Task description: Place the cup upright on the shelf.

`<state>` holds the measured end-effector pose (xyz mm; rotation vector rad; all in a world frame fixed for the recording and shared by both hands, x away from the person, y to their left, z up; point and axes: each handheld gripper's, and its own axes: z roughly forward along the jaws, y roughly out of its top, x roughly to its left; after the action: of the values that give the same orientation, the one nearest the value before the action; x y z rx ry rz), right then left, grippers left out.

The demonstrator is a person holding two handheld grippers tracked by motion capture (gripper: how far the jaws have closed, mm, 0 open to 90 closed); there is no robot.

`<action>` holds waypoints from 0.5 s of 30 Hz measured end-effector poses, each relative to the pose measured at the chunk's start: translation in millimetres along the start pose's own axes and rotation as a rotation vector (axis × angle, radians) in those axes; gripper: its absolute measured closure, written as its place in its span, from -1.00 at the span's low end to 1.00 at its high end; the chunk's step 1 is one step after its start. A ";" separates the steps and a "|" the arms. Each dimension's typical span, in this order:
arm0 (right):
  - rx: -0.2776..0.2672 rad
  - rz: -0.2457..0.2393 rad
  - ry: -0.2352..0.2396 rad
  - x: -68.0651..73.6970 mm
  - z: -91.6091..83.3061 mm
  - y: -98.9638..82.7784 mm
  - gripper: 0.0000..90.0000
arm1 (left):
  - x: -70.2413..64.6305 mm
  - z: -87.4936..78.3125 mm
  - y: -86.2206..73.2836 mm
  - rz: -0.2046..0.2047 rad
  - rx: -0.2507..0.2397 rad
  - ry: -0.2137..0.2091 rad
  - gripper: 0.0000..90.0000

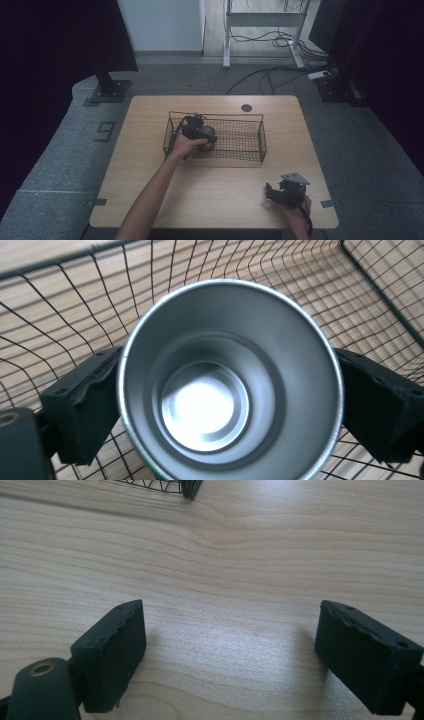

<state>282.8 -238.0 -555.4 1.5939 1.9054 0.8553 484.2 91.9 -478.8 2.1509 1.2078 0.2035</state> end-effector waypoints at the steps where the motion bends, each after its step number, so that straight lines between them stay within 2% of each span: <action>1: 0.000 0.000 0.000 0.0 0.0 0.0 -0.71 | -0.8 -2.5 0.4 -0.004 -0.018 -0.004 -0.88; 6: 0.001 -0.001 0.000 0.0 -0.1 0.1 -0.71 | -3.8 -17.9 2.7 -0.005 -0.086 -0.030 -0.90; 10: 0.002 -0.001 0.000 -0.1 -0.1 0.1 -0.71 | -5.7 -29.2 2.4 0.003 -0.114 -0.043 -0.92; 15: 0.002 -0.001 0.000 -0.1 -0.1 0.1 -0.71 | -7.6 -42.9 -0.2 0.016 -0.145 -0.036 -0.92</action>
<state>282.7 -238.1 -555.3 1.5941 1.9071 0.8536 461.4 105.8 -444.4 2.0308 1.1205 0.2503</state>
